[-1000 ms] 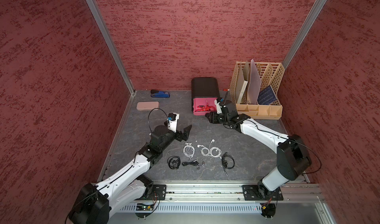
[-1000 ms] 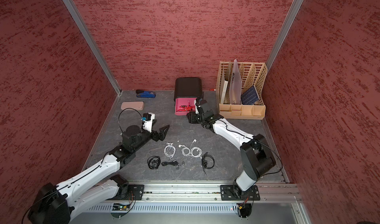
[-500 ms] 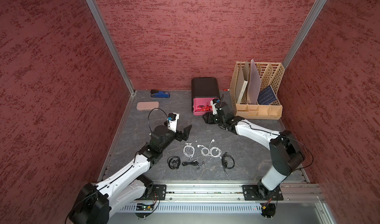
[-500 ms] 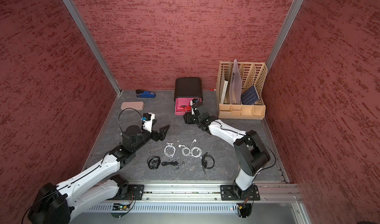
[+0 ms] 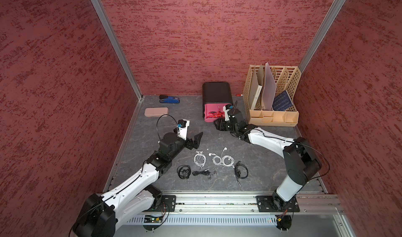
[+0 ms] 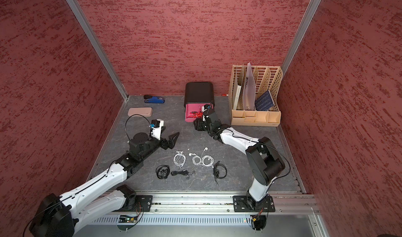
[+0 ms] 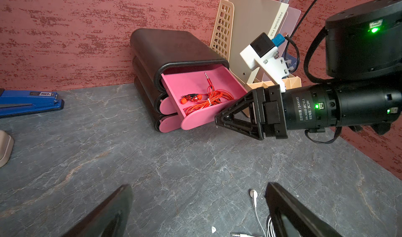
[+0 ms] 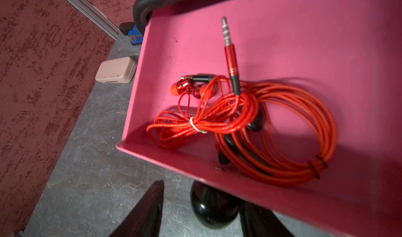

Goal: Place the wired earphones into the drawer by color
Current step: Close the drawer in the storage box.

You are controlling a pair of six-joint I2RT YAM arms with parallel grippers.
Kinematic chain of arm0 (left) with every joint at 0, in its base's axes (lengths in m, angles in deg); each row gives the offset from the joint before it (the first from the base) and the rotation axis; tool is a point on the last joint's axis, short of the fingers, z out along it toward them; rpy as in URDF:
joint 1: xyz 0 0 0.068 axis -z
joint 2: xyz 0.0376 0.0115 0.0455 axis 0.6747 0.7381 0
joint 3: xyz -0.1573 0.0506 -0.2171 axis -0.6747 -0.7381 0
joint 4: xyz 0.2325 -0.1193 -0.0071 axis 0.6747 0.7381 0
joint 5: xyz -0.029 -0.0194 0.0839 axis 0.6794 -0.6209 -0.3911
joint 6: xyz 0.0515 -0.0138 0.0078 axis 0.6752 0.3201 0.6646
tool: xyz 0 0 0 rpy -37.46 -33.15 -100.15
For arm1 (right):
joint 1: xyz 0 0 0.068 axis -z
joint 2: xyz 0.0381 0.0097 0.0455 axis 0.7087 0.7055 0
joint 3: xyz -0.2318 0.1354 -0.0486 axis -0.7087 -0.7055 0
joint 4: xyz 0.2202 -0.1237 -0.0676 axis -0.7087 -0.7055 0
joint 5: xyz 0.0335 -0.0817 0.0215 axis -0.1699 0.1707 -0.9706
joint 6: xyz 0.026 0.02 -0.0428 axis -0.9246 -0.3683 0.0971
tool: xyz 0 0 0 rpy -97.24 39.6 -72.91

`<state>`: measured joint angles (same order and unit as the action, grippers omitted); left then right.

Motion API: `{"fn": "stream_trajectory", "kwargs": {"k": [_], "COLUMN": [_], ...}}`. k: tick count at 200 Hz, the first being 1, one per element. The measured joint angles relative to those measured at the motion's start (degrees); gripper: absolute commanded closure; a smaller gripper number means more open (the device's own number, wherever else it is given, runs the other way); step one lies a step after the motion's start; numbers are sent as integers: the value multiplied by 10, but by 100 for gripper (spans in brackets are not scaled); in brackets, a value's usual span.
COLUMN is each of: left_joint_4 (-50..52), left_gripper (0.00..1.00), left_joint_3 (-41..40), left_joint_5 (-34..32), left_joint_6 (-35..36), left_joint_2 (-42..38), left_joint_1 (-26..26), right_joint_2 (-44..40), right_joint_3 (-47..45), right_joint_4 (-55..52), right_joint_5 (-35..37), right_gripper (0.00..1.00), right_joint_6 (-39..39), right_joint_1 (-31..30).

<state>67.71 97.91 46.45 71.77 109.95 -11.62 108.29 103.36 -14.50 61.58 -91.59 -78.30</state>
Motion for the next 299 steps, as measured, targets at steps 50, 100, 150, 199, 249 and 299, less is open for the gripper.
{"fn": "stream_trajectory", "kwargs": {"k": [50, 100, 150, 199, 249, 299], "left_joint_4": [0, 0, 0, 0, 0, 0], "left_gripper": [0, 0, 0, 0, 0, 0], "left_joint_3": [0, 0, -2, -2, -2, -2], "left_joint_5": [0, 0, 0, 0, 0, 0], "left_joint_6": [0, 0, 0, 0, 0, 0], "left_joint_2": [0, 0, -2, -3, -3, -3], "left_joint_1": [0, 0, 0, 0, 0, 0], "right_joint_2": [0, -1, -4, -12, -12, -12], "right_joint_3": [0, 0, 0, 12, 34, 62], "right_joint_4": [1, 1, -2, -8, -16, -35], "right_joint_5": [0, 0, 2, 5, 11, 20], "right_gripper": [42, 42, 42, 41, 41, 41], "right_joint_6": [-8, -10, -10, -8, -1, 6], "right_joint_1": [0, 0, 0, 0, 0, 0]}}
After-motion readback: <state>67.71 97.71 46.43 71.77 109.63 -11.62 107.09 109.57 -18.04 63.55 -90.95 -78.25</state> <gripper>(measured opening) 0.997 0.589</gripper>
